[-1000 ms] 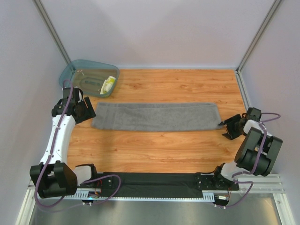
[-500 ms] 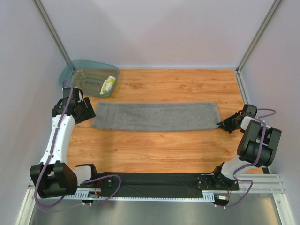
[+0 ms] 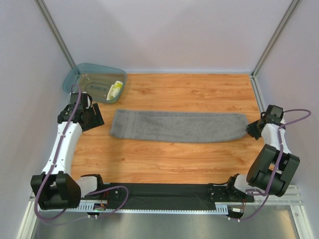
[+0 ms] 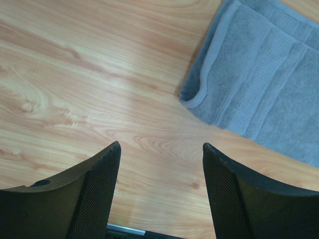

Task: Roll the towels
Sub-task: Fold the towel

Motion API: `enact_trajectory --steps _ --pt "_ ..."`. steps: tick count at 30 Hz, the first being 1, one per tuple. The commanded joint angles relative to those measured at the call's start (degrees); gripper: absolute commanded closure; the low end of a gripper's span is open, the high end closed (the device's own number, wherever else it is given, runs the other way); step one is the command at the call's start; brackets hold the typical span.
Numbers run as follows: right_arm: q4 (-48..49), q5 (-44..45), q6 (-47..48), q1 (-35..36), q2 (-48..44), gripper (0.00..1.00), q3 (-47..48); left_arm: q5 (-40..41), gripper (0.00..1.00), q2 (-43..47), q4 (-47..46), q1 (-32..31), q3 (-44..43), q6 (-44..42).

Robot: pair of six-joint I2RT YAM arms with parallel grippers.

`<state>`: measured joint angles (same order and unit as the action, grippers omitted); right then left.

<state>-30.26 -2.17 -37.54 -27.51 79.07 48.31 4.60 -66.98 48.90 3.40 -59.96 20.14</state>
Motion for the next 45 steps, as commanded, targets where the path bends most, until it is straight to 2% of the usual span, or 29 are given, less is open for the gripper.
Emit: enact_trajectory --steps 1,4,9,13,16,24,32,45 --pt "-3.13 5.60 1.85 2.54 -4.09 1.00 3.89 -0.72 0.27 1.14 1.89 -2.69 -0.16 0.25" --pt "-4.63 7.18 3.08 7.02 -5.58 1.00 6.35 -3.27 0.27 3.16 2.07 -3.31 2.39 0.51" --pt "-6.91 9.55 3.79 16.23 -6.73 1.00 10.56 -2.23 0.27 7.91 2.07 -3.31 6.26 -0.28" --pt "-8.05 11.05 2.65 23.98 -7.17 1.00 13.90 -1.53 0.27 8.18 1.54 -3.31 5.30 0.43" --pt "-8.85 11.93 1.51 30.31 -5.69 1.00 17.33 0.84 0.27 8.36 2.07 -3.31 4.86 0.34" --pt "-8.95 12.20 -1.13 44.80 0.55 1.00 26.65 1.11 0.27 10.20 2.25 -3.31 5.39 0.51" --pt "-2.97 8.95 -3.68 55.44 4.94 1.00 33.32 1.99 0.27 10.64 2.51 -3.22 5.38 0.95" --pt "1.60 8.94 -6.67 66.00 18.56 1.00 45.28 2.78 0.28 10.99 2.69 -3.31 5.47 1.22"
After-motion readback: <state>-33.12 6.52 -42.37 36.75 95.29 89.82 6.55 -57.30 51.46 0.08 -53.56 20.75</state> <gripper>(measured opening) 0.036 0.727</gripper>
